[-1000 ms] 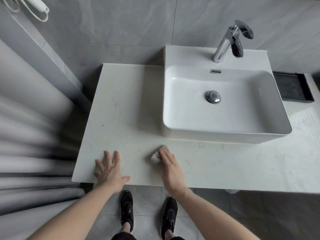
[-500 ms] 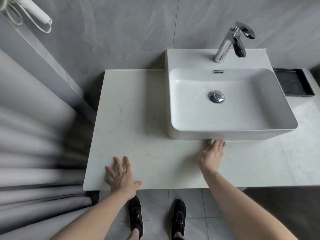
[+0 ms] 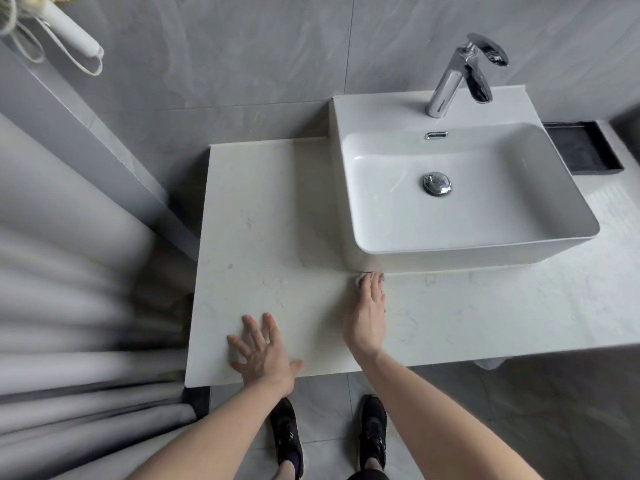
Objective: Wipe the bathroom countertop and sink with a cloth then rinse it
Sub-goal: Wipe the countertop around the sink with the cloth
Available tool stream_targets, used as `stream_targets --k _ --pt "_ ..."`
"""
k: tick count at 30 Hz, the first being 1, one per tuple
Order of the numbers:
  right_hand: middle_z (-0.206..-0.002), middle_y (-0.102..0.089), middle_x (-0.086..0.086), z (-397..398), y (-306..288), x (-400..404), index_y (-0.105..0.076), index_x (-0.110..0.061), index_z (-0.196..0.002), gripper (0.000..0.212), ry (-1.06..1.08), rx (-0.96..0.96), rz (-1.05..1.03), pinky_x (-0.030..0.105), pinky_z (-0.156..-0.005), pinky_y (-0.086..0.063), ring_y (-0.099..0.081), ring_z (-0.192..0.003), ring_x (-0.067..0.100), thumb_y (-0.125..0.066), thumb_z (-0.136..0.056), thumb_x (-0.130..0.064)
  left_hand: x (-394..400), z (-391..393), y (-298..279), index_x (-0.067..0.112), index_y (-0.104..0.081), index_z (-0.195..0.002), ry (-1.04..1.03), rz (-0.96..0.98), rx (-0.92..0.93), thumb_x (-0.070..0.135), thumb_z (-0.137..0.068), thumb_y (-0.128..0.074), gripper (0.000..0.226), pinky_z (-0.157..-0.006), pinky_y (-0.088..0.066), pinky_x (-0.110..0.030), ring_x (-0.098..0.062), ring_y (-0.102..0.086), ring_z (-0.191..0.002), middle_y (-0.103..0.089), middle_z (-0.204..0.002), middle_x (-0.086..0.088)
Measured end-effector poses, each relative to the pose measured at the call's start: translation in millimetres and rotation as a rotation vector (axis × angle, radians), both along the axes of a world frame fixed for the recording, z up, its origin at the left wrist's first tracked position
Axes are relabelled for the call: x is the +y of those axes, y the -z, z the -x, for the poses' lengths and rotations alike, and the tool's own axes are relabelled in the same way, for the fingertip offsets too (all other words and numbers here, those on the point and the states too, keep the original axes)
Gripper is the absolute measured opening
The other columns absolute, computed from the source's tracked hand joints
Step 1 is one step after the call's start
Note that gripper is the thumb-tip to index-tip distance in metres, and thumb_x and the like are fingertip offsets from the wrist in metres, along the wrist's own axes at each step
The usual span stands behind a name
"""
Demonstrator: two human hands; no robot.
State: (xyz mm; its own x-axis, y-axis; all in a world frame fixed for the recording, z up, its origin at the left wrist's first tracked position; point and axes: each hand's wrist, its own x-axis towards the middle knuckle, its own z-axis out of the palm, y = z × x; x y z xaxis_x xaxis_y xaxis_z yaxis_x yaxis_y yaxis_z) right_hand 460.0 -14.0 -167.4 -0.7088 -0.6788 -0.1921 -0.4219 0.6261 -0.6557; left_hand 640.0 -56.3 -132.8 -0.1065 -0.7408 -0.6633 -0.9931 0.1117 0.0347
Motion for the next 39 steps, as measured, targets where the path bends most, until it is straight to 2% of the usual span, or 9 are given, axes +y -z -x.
stream_targets --k 3,6,8,12,17,24,29,35,39 --pt "-0.170 -0.026 0.005 21.4 2.0 30.3 -0.034 -0.008 -0.160 0.088 -0.155 0.087 0.021 0.036 -0.129 -0.020 -0.018 -0.159 0.017 -0.034 -0.077 0.018 -1.0 -1.1 -2.2 0.028 0.024 -0.157 0.024 0.005 -0.019 0.061 -0.088 -0.064 0.116 -0.120 -0.018 -0.064 -0.054 0.017 -0.149 0.036 -0.161 -0.012" --pt "-0.151 -0.054 0.013 50.4 -3.1 57.0 -0.054 -0.010 -0.140 0.070 0.045 0.065 0.075 0.043 -0.112 -0.044 -0.049 -0.141 0.031 -0.031 -0.077 0.009 -1.2 -4.8 -4.6 0.028 0.023 -0.157 0.064 0.022 -0.024 0.064 -0.087 -0.063 0.117 -0.121 -0.021 -0.062 -0.054 0.012 -0.150 0.033 -0.163 -0.013" --pt "-0.132 -0.061 0.017 75.1 -6.1 67.8 -0.053 -0.014 -0.119 0.056 0.217 0.056 0.113 0.051 -0.099 -0.051 -0.059 -0.121 0.040 -0.025 -0.072 -0.001 -1.4 -10.3 -6.5 0.028 0.020 -0.158 0.114 0.047 -0.031 0.067 -0.086 -0.062 0.117 -0.120 -0.025 -0.060 -0.053 0.007 -0.151 0.029 -0.164 -0.012" --pt "-0.137 -0.053 0.022 108.9 3.5 72.7 -0.053 -0.004 -0.122 0.046 0.236 0.160 0.028 0.056 -0.117 -0.035 -0.042 -0.139 0.042 -0.032 -0.081 -0.003 -7.7 -31.0 -13.0 0.031 0.014 -0.159 0.284 0.122 -0.033 0.066 -0.088 -0.059 0.108 -0.109 -0.045 -0.045 -0.045 -0.011 -0.150 0.018 -0.168 -0.007" --pt "-0.173 -0.017 0.005 73.2 21.8 62.8 -0.028 -0.017 -0.161 0.065 0.053 0.270 -0.255 0.057 -0.124 -0.013 -0.010 -0.158 0.033 -0.035 -0.097 -0.022 -19.6 -59.6 -19.7 0.036 0.004 -0.161 0.413 0.140 0.044 0.055 -0.092 -0.062 0.097 -0.100 -0.050 -0.037 -0.030 -0.022 -0.144 0.013 -0.169 0.004" --pt "-0.174 -0.002 -0.004 -58.9 12.1 33.8 -0.022 -0.024 -0.165 0.088 -0.379 0.192 -0.069 0.050 -0.130 0.000 0.008 -0.161 0.020 -0.049 -0.083 -0.007 -28.8 -85.9 -18.0 0.037 -0.011 -0.160 0.429 0.112 0.184 0.042 -0.094 -0.063 0.084 -0.110 -0.043 -0.040 -0.024 -0.014 -0.149 0.010 -0.168 0.014" --pt "-0.172 -0.007 -0.009 -88.2 8.8 31.8 -0.027 -0.021 -0.164 0.090 -0.611 0.111 -0.020 0.034 -0.130 0.000 0.001 -0.161 0.015 -0.043 -0.077 -0.003 -47.6 -115.3 -11.7 0.032 -0.022 -0.158 0.296 0.168 0.243 0.040 -0.091 -0.064 0.079 -0.117 -0.033 -0.039 -0.026 -0.017 -0.149 -0.002 -0.169 0.004" --pt "-0.165 -0.036 -0.003 -12.4 -3.0 66.0 -0.050 -0.013 -0.153 0.082 -0.283 0.061 0.084 0.027 -0.128 -0.018 -0.027 -0.155 0.012 -0.040 -0.076 0.013 -81.5 -151.7 -1.8 0.022 -0.009 -0.162 -0.043 0.145 0.258 0.035 -0.093 -0.063 0.089 -0.120 -0.029 -0.042 -0.036 -0.026 -0.149 -0.010 -0.169 -0.008" --pt "-0.167 -0.033 0.009 59.5 -5.4 102.1 -0.048 -0.007 -0.153 0.070 -0.001 0.176 -0.086 0.041 -0.129 -0.019 -0.024 -0.157 0.022 -0.043 -0.087 0.016 -84.9 -166.3 6.5 0.027 -0.001 -0.163 -0.133 0.003 0.339 0.028 -0.097 -0.060 0.089 -0.119 -0.029 -0.037 -0.030 -0.032 -0.149 -0.031 -0.164 -0.005"
